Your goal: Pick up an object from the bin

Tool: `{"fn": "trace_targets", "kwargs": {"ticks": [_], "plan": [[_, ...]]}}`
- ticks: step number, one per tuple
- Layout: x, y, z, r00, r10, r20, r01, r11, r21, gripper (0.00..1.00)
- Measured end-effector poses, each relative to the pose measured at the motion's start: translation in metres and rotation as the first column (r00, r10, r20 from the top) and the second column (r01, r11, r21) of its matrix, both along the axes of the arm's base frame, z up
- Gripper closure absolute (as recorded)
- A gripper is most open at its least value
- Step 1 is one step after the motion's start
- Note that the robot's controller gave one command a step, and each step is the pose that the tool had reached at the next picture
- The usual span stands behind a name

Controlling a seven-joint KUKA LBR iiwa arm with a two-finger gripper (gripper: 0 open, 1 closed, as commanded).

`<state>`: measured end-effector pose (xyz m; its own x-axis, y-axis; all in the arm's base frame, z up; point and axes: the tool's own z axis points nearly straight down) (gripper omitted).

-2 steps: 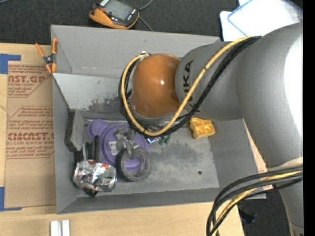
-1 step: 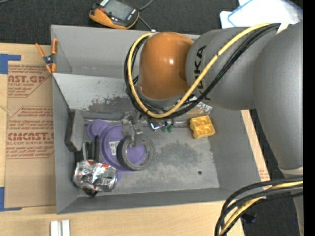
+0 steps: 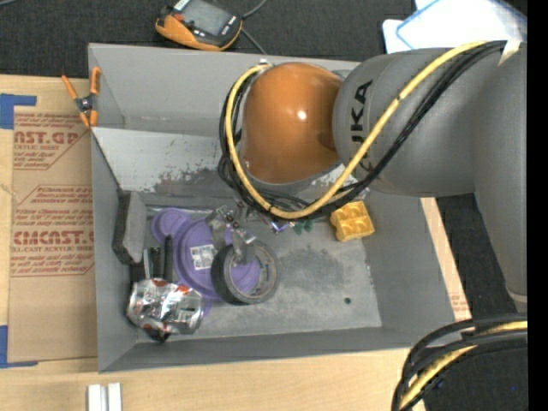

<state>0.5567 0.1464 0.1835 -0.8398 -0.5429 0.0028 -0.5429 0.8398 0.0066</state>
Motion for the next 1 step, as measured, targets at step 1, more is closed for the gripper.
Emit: {"fn": "trace_targets", "kwargs": {"ticks": [1], "plan": [[0.0155,0.0234,-0.0747,0.994,-0.107,-0.004,0.107,0.994,-0.001,1.00]]}}
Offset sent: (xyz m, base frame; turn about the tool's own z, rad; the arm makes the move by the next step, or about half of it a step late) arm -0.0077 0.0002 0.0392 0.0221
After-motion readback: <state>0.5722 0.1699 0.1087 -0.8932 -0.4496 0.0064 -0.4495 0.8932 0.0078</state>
